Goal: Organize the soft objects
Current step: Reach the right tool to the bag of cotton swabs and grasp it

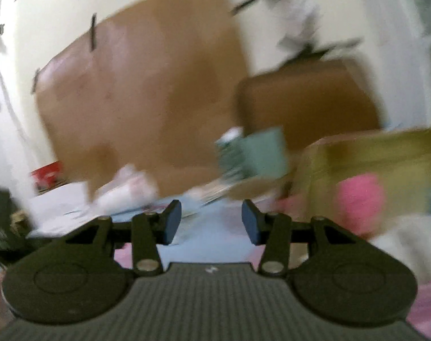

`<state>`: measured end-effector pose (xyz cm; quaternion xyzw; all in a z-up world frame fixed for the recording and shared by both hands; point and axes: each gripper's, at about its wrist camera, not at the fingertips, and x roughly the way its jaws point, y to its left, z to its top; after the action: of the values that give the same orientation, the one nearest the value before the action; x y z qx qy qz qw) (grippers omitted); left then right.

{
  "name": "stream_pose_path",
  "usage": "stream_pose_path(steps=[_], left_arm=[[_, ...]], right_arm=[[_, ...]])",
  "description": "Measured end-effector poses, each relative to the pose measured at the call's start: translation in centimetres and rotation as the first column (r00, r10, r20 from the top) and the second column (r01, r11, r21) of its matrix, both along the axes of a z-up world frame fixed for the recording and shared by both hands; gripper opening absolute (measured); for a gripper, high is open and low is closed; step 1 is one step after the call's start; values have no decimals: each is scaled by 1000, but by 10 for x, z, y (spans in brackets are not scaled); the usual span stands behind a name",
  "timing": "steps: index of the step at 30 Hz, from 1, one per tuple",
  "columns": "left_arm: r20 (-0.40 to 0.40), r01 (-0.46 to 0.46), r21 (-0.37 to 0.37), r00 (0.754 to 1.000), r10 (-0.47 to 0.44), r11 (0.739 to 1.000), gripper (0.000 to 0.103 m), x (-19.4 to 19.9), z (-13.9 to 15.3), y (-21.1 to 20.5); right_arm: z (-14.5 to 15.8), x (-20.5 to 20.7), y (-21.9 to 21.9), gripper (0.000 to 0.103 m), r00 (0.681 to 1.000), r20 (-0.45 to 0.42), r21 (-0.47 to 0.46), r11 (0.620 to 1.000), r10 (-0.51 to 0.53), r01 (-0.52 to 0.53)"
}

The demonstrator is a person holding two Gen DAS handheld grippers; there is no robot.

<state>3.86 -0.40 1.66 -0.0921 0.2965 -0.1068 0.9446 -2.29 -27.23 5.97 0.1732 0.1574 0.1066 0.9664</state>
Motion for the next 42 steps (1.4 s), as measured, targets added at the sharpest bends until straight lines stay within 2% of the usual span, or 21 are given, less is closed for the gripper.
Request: stream_pose_path(steps=[2, 5, 6, 8, 10, 15, 16, 17, 19, 20, 21, 23, 26, 28, 31, 33, 36, 38, 40, 42], left_arm=[[1, -53, -24, 999, 53, 998, 59, 3, -10, 21], [-36, -105, -121, 994, 102, 987, 59, 11, -17, 42], [-35, -112, -156, 994, 108, 981, 61, 11, -17, 48], [-45, -134, -169, 991, 129, 976, 63, 8, -17, 49], [-51, -133, -187, 991, 125, 973, 63, 7, -17, 53], [-69, -133, -218, 990, 120, 967, 64, 8, -18, 58], [-75, -134, -235, 990, 120, 963, 64, 8, -18, 61], [-80, -136, -252, 990, 119, 958, 64, 7, -18, 64], [-91, -138, -283, 989, 117, 949, 64, 7, -19, 69], [-94, -139, -292, 989, 117, 946, 64, 7, -19, 70], [-98, -141, -300, 988, 116, 943, 64, 6, -19, 71], [-100, -142, -305, 988, 116, 942, 64, 4, -18, 72], [-98, -142, -301, 988, 117, 943, 64, 5, -19, 70], [-95, -145, -295, 988, 123, 944, 64, 5, -19, 69], [-88, -150, -286, 988, 131, 946, 64, 5, -18, 69], [-82, -151, -300, 988, 132, 942, 64, 4, -18, 71], [-47, -121, -311, 993, 111, 943, 63, 0, -15, 70], [-29, -53, -302, 999, 46, 952, 63, -1, -13, 62], [-30, 65, -281, 997, -77, 958, 63, 1, -12, 44], [-52, 201, -260, 974, -221, 944, 63, -1, -12, 22]], right_arm=[[2, 39, 25, 53, 997, -55, 29, 998, 55, -54], [-1, 102, 68, 74, 989, -127, -5, 997, 70, -72], [-4, 126, 81, 78, 985, -161, -16, 998, 60, -63], [-11, 170, 98, 78, 970, -242, -24, 1000, 8, -14], [-21, 213, 103, 80, 941, -332, 1, 997, -74, 79], [-48, 284, 94, 92, 827, -498, 5, 953, -259, 301], [-49, 290, 95, 95, 829, -478, -17, 947, -290, 321], [-50, 298, 96, 96, 818, -482, -56, 943, -314, 329], [-54, 306, 102, 89, 825, -468, -127, 948, -317, 292], [-54, 305, 104, 64, 834, -458, -145, 952, -307, 270], [-54, 302, 106, 56, 848, -450, -151, 960, -279, 235], [-53, 293, 107, 52, 864, -436, -162, 967, -250, 198], [-46, 269, 106, 51, 902, -380, -147, 976, -204, 159], [-34, 238, 105, 51, 934, -319, -139, 983, -158, 119], [-16, 184, 100, 51, 967, -251, -120, 993, -52, 23], [-8, 137, 94, 51, 978, -207, -126, 990, 36, -63], [-8, 64, 80, 51, 971, -194, -155, 973, 137, -168], [-15, 21, 72, 51, 963, -211, -179, 962, 167, -206], [-25, -12, 64, 51, 959, -225, -215, 951, 172, -221], [-34, -43, 62, 52, 960, -231, -258, 942, 156, -215]])
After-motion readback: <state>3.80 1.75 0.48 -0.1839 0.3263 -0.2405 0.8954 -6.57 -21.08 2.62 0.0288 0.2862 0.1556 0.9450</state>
